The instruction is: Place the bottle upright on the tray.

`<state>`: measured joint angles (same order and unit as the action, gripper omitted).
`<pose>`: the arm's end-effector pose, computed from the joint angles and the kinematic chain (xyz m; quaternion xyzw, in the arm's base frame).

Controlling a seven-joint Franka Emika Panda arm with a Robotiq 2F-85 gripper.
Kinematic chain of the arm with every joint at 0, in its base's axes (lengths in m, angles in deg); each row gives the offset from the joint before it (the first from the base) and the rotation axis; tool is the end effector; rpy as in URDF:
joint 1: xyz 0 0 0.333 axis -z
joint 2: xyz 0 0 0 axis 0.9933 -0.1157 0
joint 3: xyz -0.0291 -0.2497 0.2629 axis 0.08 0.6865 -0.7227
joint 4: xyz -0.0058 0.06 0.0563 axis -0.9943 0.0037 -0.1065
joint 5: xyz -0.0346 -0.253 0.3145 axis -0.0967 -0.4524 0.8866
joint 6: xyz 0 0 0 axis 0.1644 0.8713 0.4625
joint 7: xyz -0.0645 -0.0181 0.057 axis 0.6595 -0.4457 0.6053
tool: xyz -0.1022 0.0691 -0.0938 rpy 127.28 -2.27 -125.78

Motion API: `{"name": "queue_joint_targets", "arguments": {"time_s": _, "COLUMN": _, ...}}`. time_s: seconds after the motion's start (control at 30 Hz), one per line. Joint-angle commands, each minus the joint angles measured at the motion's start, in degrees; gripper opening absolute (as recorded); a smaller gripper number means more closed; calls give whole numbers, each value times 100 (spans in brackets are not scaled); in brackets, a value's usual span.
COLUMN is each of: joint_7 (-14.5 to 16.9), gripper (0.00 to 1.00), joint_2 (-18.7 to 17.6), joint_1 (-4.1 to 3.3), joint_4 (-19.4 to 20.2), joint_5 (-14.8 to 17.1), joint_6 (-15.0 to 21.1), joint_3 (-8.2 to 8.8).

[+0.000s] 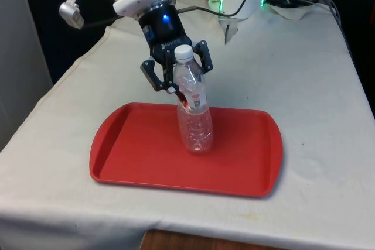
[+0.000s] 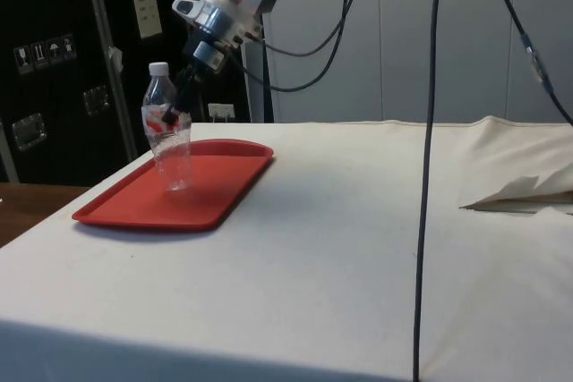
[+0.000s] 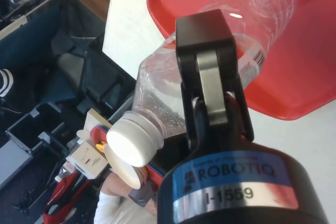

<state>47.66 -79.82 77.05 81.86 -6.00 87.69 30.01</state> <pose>0.7291 -0.1156 0.2455 -0.8905 -0.3025 -0.3101 0.1393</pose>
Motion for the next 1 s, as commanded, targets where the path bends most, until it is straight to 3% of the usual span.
{"name": "queue_joint_targets", "arguments": {"time_s": 0.0, "joint_7": 46, "gripper": 33, "joint_2": -34, "joint_1": 29, "joint_4": -40, "joint_5": 57, "joint_6": 6, "joint_3": -23}}
{"name": "queue_joint_targets", "arguments": {"time_s": 0.2, "joint_7": 172, "gripper": 33, "joint_2": -46, "joint_1": 23, "joint_4": -34, "joint_5": 178, "joint_6": 0, "joint_3": -6}}
{"name": "queue_joint_targets", "arguments": {"time_s": 0.8, "joint_7": 155, "gripper": 33, "joint_2": -34, "joint_1": 0, "joint_4": -6, "joint_5": 132, "joint_6": -29, "joint_3": 23}}
{"name": "queue_joint_targets", "arguments": {"time_s": 0.97, "joint_7": 229, "gripper": 33, "joint_2": -80, "joint_1": -40, "joint_4": -52, "joint_5": 126, "joint_6": 109, "joint_3": 46}}
